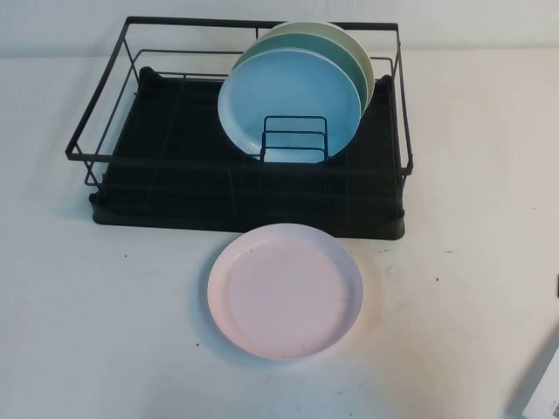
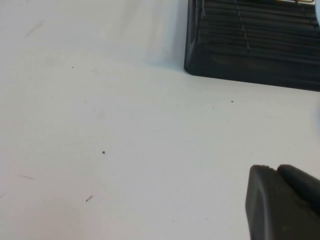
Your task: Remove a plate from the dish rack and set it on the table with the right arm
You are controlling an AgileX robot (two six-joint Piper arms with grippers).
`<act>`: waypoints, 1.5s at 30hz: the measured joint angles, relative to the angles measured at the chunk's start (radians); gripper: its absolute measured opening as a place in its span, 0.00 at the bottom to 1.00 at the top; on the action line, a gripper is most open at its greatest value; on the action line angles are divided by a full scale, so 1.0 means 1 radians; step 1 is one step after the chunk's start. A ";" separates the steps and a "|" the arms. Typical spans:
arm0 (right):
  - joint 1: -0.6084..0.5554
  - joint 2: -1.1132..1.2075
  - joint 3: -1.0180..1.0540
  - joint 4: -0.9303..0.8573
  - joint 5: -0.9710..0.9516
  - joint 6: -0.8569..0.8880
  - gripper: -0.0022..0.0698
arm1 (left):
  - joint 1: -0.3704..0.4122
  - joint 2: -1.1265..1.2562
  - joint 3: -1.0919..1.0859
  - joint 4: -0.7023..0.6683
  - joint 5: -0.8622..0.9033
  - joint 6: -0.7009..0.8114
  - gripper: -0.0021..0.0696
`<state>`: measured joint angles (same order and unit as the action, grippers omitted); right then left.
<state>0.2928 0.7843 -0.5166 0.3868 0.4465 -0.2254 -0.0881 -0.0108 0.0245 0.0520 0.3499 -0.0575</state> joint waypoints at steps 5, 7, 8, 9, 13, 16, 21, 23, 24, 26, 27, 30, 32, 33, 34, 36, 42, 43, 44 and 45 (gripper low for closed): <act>-0.126 -0.234 0.210 -0.037 -0.153 0.000 0.00 | 0.000 0.000 0.000 0.000 0.000 0.000 0.02; -0.175 -0.342 0.300 -0.062 -0.234 0.000 0.00 | 0.000 0.000 0.000 0.000 0.000 0.000 0.02; -0.197 -0.384 0.336 -0.070 -0.272 0.000 0.00 | 0.000 0.000 0.000 0.000 0.000 0.000 0.02; -0.218 -0.437 0.380 -0.077 -0.316 0.000 0.00 | 0.000 0.000 0.000 0.000 0.000 0.000 0.02; -0.288 -0.621 0.525 -0.086 -0.426 0.000 0.00 | 0.000 0.000 0.000 0.000 0.000 0.000 0.02; -0.306 -0.729 0.540 -0.089 -0.387 0.000 0.00 | 0.000 0.000 0.000 0.000 0.000 0.000 0.02; -0.310 -0.791 0.544 -0.099 -0.320 0.000 0.00 | 0.000 0.000 0.000 0.000 0.000 0.000 0.02; -0.310 -0.791 0.545 -0.099 -0.295 0.000 0.00 | 0.000 0.000 0.000 0.000 0.000 0.000 0.02; -0.310 -0.791 0.547 -0.101 -0.285 0.000 0.00 | 0.000 0.000 0.000 0.000 0.000 0.000 0.02; -0.310 -0.791 0.547 -0.101 -0.269 0.000 0.00 | 0.000 0.000 0.000 0.000 0.000 0.000 0.02; -0.310 -0.791 0.547 -0.104 -0.266 0.000 0.00 | 0.000 0.000 0.000 0.000 0.000 0.000 0.02; -0.310 -0.791 0.547 -0.106 -0.259 0.000 0.00 | 0.000 0.000 0.000 0.000 0.000 0.000 0.02; -0.310 -0.791 0.547 -0.130 -0.245 0.004 0.00 | 0.000 0.000 0.000 0.000 0.000 0.000 0.02; -0.310 -0.791 0.547 -0.168 -0.231 0.025 0.00 | 0.000 0.000 0.000 0.000 0.000 0.000 0.02; -0.310 -0.791 0.547 -0.217 -0.212 0.062 0.00 | 0.000 0.000 0.000 0.000 0.000 0.000 0.02; -0.310 -0.791 0.547 -0.291 -0.157 0.143 0.00 | 0.000 0.000 0.000 0.000 0.000 0.000 0.02; -0.310 -0.791 0.547 -0.344 -0.086 0.197 0.00 | 0.000 0.000 0.000 0.000 0.000 0.000 0.02; -0.310 -0.791 0.547 -0.344 -0.086 0.200 0.00 | 0.000 0.000 0.000 0.000 0.000 0.000 0.02; -0.310 -0.791 0.547 -0.345 -0.085 0.202 0.00 | 0.000 0.000 0.000 0.000 0.000 0.000 0.02; -0.310 -0.791 0.547 -0.346 -0.085 0.203 0.00 | 0.000 0.000 0.000 0.000 0.000 0.000 0.02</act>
<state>-0.0169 -0.0070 0.0300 0.0404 0.3616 -0.0219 -0.0881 -0.0108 0.0245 0.0520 0.3499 -0.0575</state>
